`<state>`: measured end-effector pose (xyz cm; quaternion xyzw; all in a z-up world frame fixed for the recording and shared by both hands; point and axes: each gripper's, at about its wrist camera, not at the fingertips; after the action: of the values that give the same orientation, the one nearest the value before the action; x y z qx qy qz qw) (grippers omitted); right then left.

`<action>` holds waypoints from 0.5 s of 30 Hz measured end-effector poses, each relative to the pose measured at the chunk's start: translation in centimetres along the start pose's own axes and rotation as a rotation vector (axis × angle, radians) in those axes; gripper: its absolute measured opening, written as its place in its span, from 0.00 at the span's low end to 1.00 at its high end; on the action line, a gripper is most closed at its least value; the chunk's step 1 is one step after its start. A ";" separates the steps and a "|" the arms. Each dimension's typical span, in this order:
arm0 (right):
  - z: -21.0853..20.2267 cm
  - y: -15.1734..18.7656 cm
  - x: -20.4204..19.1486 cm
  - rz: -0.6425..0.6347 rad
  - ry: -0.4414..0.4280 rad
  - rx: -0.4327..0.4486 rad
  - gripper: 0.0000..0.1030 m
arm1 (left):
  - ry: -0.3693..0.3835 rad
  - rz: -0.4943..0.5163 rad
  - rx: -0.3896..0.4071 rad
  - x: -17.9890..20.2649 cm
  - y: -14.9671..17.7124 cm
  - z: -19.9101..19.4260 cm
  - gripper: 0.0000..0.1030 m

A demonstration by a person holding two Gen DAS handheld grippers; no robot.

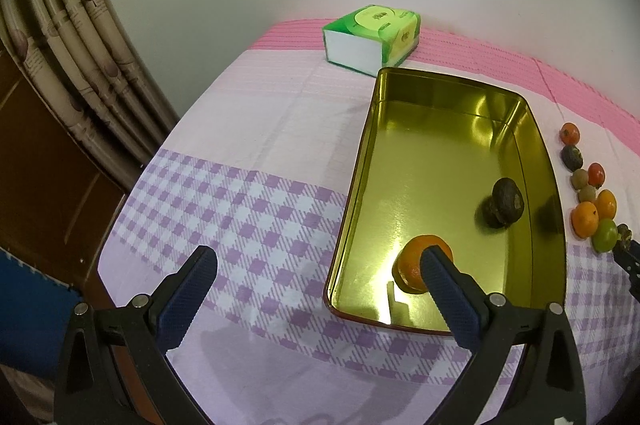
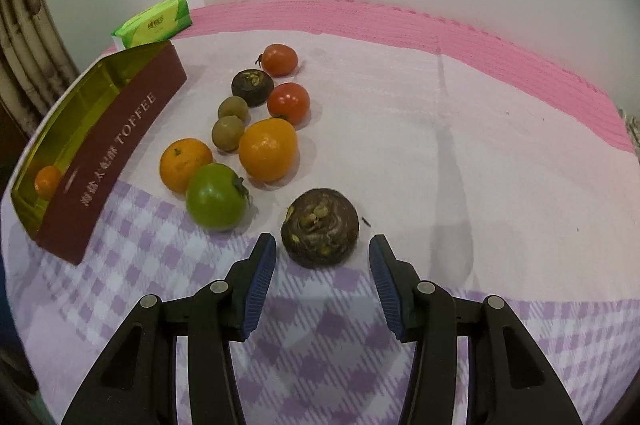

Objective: Organize fruits
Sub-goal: 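Return the right gripper to the fruit and grasp another dark brown fruit, then move the left gripper to a second mandarin and close on it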

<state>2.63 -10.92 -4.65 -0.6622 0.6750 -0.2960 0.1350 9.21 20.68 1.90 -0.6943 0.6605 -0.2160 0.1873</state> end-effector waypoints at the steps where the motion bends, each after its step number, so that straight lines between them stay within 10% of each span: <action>1: 0.2 0.0 -0.1 0.000 -0.001 0.002 0.48 | -0.001 0.001 0.000 0.0 0.0 0.0 0.98; 15: 1.5 -0.7 2.8 0.054 0.036 0.060 0.40 | 0.041 0.055 0.010 2.9 0.4 -0.6 0.98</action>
<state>3.85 -13.94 -4.88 -0.6341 0.6858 -0.3240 0.1505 8.68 17.79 2.38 -0.6702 0.6820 -0.2285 0.1831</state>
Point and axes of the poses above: each gripper's, at about its wrist camera, not at the fingertips, and z roughly the way its jaws point, x to its right, y to its underside, and after that the axes turned 13 degrees about y, right-handed
